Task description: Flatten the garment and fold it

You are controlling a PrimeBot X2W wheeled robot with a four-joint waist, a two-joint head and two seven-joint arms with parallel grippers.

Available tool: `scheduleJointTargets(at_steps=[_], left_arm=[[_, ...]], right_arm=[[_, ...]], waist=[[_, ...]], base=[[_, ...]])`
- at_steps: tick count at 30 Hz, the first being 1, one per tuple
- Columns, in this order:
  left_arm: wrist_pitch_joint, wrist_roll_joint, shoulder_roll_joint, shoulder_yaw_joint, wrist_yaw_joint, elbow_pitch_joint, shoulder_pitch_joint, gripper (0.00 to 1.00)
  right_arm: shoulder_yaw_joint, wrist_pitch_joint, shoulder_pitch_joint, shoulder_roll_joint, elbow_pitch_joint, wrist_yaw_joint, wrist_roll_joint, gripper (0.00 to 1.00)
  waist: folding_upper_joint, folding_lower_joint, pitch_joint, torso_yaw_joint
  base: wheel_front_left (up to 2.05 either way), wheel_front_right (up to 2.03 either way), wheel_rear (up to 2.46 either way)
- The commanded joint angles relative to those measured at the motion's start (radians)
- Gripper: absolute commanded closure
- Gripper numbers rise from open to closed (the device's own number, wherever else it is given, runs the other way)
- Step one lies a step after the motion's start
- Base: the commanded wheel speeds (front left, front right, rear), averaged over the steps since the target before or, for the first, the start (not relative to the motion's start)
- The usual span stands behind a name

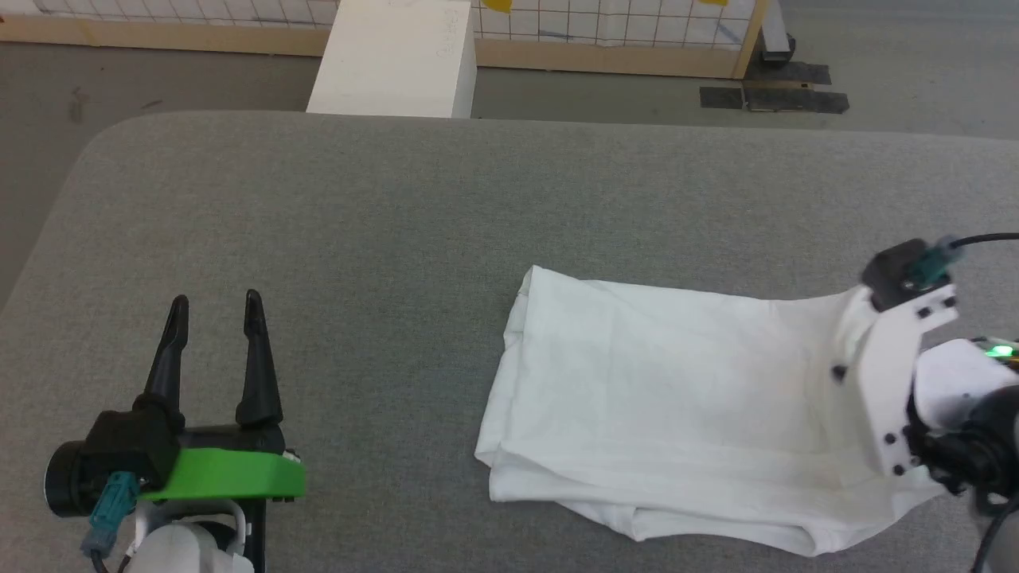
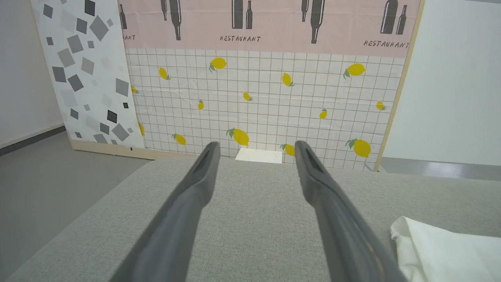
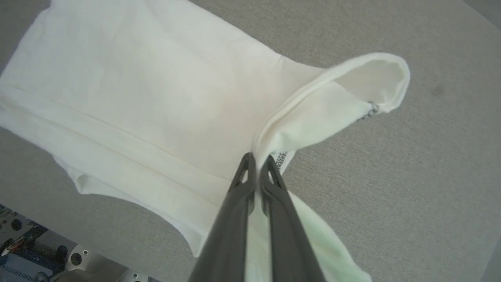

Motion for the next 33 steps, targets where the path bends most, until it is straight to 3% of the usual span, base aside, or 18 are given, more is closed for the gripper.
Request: scheduleJointTargets(at_steps=[1,7,17,30,31,32,33], left_arm=[[-0.004,0.011,-0.009,0.002,-0.007,-0.001,0.009,0.0],[-0.004,0.01,-0.019,-0.009,-0.014,0.007,0.002,0.0],[-0.004,0.004,-0.027,-0.024,-0.023,0.026,-0.019,0.0],[-0.004,-0.005,-0.031,-0.033,-0.032,0.036,-0.035,0.0],[-0.004,-0.005,-0.031,-0.034,-0.032,0.037,-0.036,0.0],[-0.004,-0.005,-0.031,-0.034,-0.032,0.038,-0.036,0.0],[-0.004,-0.005,-0.031,-0.036,-0.033,0.04,-0.035,0.0]], right_arm=[[0.026,0.009,-0.002,0.015,-0.016,-0.002,0.017,1.0],[0.133,-0.046,-0.053,0.12,0.018,-0.002,0.04,1.0],[0.232,-0.2,-0.178,0.283,0.249,-0.002,0.02,1.0],[0.252,-0.36,-0.302,0.337,0.584,-0.002,-0.073,1.0],[0.254,-0.377,-0.309,0.338,0.608,-0.002,-0.078,0.94],[0.261,-0.394,-0.313,0.339,0.622,-0.002,-0.074,0.66],[0.274,-0.415,-0.317,0.339,0.633,-0.002,-0.058,0.0]], waist=[[-0.0001,0.0,-0.001,0.006],[-0.0001,0.0,0.005,0.039],[-0.0001,0.0,0.03,0.13],[-0.0001,0.0,0.065,0.214],[-0.0001,0.0,0.065,0.215],[-0.0001,0.0,0.065,0.215],[-0.0001,0.0,0.063,0.214]], base=[[0.0,0.0,0.0],[0.0,0.0,0.0],[0.0,0.0,0.0],[0.0,0.0,0.0],[0.0,0.0,0.0],[0.0,0.0,0.0],[0.0,0.0,0.0]])
